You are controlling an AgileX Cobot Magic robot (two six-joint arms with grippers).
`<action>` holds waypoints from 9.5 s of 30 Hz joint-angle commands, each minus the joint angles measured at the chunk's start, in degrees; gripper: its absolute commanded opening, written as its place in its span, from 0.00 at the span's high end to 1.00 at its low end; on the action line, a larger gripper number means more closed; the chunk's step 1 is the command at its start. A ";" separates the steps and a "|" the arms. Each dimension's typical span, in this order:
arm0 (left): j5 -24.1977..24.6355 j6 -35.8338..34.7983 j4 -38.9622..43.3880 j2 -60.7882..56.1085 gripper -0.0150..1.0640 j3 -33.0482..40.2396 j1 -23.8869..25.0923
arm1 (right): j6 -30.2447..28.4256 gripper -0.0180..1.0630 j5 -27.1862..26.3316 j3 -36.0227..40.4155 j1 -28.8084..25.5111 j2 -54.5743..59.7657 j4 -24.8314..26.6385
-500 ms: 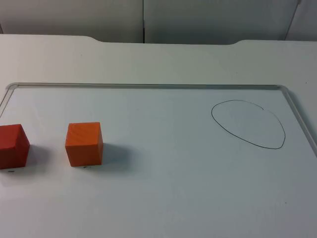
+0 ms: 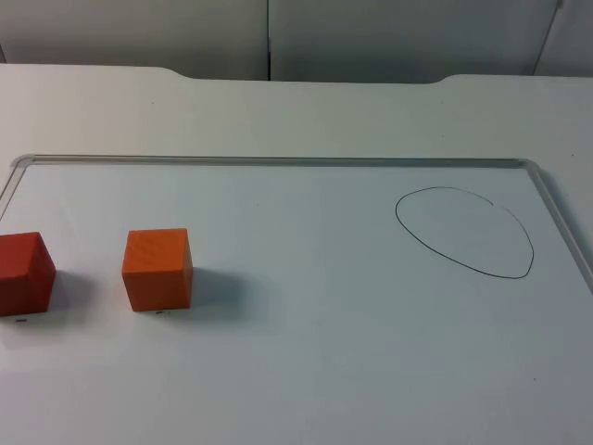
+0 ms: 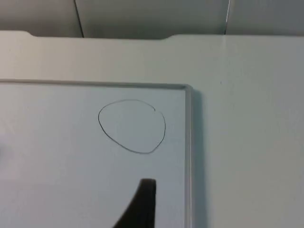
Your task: Pick up one cube with the left hand and another cube with the right hand. First place the cube in the right hand at the target position, then stack the cube in the left hand on top.
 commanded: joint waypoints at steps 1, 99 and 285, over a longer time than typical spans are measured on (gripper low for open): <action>-0.49 -0.13 -0.17 -0.25 0.01 0.17 0.27 | -1.40 0.19 -2.11 -1.24 -0.37 -0.21 0.08; -0.49 -0.13 -0.17 -0.25 0.01 0.17 0.27 | -47.66 0.59 -4.14 -85.71 46.09 141.23 10.40; -21.91 17.37 -18.23 60.70 0.84 -21.28 -2.74 | -9.01 0.99 -22.74 -20.58 40.77 43.41 -0.26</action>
